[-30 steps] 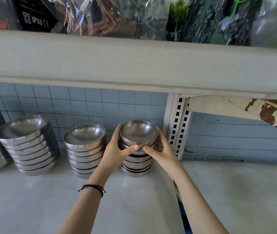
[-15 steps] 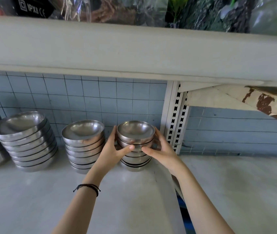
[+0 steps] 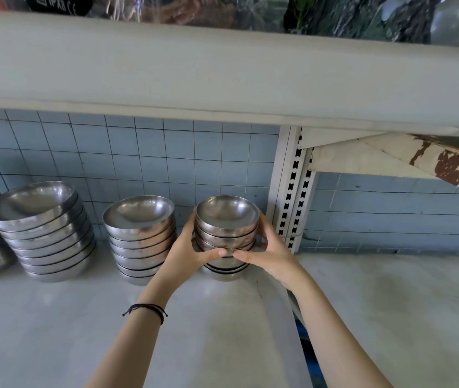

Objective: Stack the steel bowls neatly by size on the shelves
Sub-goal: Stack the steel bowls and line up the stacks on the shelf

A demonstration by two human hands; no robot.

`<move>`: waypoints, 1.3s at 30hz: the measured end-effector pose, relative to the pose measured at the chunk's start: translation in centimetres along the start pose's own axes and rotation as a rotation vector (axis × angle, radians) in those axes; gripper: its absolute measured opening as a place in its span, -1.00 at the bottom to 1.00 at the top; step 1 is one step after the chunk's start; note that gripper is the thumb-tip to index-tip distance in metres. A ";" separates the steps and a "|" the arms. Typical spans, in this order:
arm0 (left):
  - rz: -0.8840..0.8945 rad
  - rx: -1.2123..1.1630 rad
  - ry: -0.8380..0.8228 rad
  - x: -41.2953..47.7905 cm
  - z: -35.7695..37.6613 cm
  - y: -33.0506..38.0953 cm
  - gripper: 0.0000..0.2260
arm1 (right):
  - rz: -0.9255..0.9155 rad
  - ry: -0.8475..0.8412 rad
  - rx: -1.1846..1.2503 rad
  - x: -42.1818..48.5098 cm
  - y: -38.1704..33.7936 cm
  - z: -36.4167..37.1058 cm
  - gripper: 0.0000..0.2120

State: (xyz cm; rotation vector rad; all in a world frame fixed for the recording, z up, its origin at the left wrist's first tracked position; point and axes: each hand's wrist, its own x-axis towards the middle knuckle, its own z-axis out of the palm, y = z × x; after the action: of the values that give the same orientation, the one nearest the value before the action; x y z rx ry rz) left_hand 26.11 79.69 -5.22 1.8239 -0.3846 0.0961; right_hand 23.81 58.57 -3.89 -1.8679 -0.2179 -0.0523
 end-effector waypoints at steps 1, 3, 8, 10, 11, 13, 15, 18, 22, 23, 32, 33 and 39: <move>0.001 0.006 0.000 0.0 0.0 -0.1 0.09 | -0.002 0.002 -0.003 0.0 0.0 0.0 -0.02; 0.004 0.021 0.001 0.0 -0.1 -0.3 0.10 | -0.009 0.004 -0.017 -0.1 0.0 0.1 -0.01; 0.017 -0.005 0.009 -0.4 0.2 -0.4 0.16 | -0.013 0.017 -0.053 -0.4 0.1 0.2 -0.02; 0.027 -0.015 0.011 -0.5 0.2 -0.3 0.17 | -0.006 0.020 -0.050 -0.5 0.0 0.2 0.00; 0.030 -0.018 0.009 -0.5 0.2 -0.3 0.17 | -0.005 0.023 -0.046 -0.6 0.0 0.2 0.02; 0.030 -0.016 0.003 -0.5 0.1 -0.5 0.16 | 0.003 0.028 -0.049 -0.8 -0.1 0.0 0.05; 0.024 -0.015 0.004 -0.6 0.1 -0.6 0.15 | 0.003 0.026 -0.060 -0.9 -0.1 0.0 0.07; 0.021 -0.016 0.011 -0.6 0.1 -0.6 0.14 | -0.003 0.027 -0.065 -0.9 -0.3 -0.1 0.06; 0.034 -0.006 0.019 -0.3 0.0 -0.4 0.11 | -0.010 0.046 -0.042 -0.6 -0.5 0.0 0.07; 0.037 -0.002 0.020 -0.3 -0.1 -0.4 0.10 | -0.014 0.045 -0.043 -0.6 -0.4 0.0 0.08; 0.014 -0.094 0.043 -0.5 0.6 -0.5 0.00 | -0.039 0.058 -0.083 -0.5 -0.7 -0.1 0.02; 0.011 -0.106 0.039 -0.6 0.5 -0.7 0.00 | -0.033 0.050 -0.088 -0.5 -0.8 -0.2 0.03; 0.009 -0.143 0.019 -0.4 0.5 -0.4 0.05 | 0.016 0.047 -0.093 -0.5 -1.0 -0.2 0.04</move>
State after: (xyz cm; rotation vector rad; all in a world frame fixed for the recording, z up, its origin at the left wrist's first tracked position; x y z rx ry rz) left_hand 25.78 79.43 -5.83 1.6795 -0.3769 0.0902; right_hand 23.16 58.63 -3.00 -1.9586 -0.1699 -0.0966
